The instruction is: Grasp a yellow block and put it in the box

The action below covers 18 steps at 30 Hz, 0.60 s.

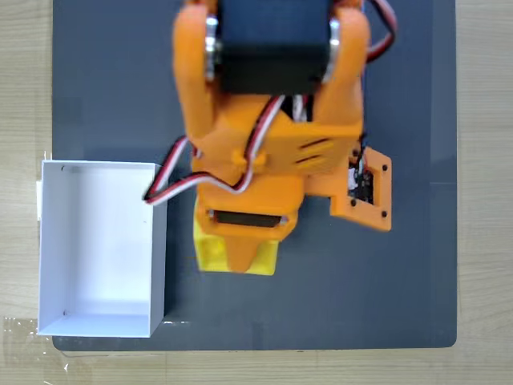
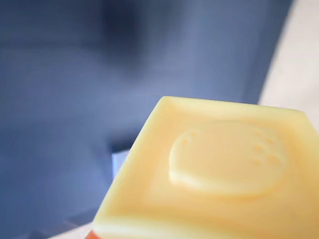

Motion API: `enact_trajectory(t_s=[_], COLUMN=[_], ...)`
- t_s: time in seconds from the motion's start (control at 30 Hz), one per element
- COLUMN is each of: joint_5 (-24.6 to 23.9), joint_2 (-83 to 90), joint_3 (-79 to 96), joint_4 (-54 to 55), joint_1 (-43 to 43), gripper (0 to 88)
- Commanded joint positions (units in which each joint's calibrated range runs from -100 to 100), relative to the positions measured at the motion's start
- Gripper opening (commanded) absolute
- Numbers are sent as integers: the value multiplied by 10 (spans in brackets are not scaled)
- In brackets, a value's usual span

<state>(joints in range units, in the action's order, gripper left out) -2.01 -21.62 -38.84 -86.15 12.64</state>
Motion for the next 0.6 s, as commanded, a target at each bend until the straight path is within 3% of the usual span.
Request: enact_trajectory(t_s=[0.0,0.27,0.57], joint_5=[-2,3,3], joint_2=[63,30,-87], joint_3=[-98,-106,-106], joint_4=[51,146,142], joint_1=[71,184,209], gripper=[226,226,226])
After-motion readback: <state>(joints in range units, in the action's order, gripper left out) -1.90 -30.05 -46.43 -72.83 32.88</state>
